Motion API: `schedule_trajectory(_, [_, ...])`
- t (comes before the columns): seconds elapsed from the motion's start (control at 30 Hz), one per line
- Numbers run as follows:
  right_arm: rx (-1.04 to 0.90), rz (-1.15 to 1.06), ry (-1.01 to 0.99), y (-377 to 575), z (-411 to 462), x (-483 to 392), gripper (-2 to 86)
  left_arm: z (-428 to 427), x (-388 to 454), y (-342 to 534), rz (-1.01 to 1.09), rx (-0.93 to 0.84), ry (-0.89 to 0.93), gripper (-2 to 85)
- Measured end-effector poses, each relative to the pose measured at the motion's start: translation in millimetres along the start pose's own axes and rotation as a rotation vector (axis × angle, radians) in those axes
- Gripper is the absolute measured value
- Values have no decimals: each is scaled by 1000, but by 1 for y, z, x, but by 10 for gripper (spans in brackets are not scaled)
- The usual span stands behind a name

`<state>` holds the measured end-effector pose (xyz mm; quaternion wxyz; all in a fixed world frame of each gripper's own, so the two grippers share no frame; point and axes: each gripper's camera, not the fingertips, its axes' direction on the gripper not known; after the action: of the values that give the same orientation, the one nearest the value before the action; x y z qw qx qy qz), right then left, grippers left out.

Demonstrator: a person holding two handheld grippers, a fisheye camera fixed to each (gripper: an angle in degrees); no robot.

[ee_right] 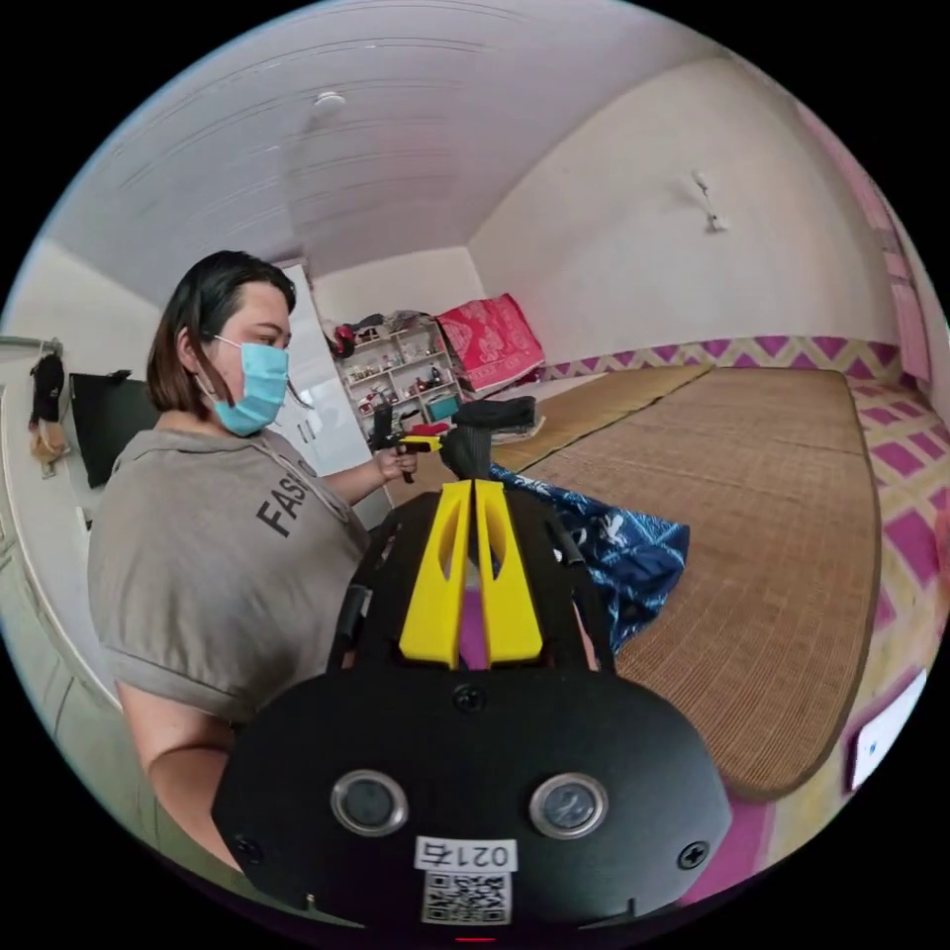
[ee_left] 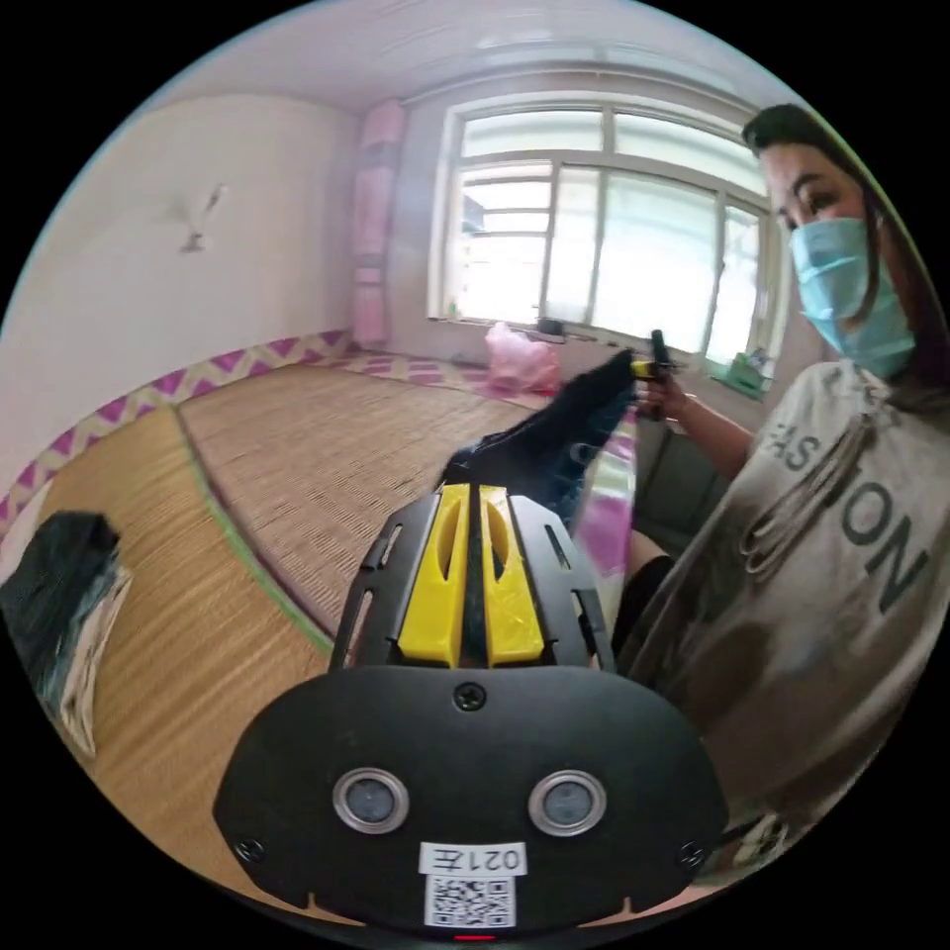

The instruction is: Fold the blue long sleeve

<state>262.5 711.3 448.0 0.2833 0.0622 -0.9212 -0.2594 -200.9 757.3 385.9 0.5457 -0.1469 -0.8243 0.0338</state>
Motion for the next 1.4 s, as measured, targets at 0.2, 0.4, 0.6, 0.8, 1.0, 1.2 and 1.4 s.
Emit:
schedule_trajectory(0.2, [-120, 26, 91, 28, 23, -40, -9, 20, -25, 11, -142, 41, -9, -10])
schedule_trajectory(0.4, [-81, -91, 17, 60, 0, -98, -9, -58, 64, 42, 245, 165, 349, -10])
schedule_trajectory(0.6, [-201, 19, -76, 138, -18, -100, 0, -18, 106, 168, 10, -106, 647, -9])
schedule_trajectory(0.8, [-96, 170, 110, 110, -8, -23, 73, 6, 53, 215, -198, -96, 482, 20])
schedule_trajectory(1.0, [-182, 142, 298, -8, 77, 86, 83, 64, -43, 110, -268, -27, 139, 82])
schedule_trajectory(1.2, [-387, 430, 241, -73, 148, 259, 85, 200, -171, 60, -524, -121, 199, 102])
schedule_trajectory(1.4, [-547, 537, 167, -96, 189, 357, 94, 270, -229, 59, -570, -239, 134, 123])
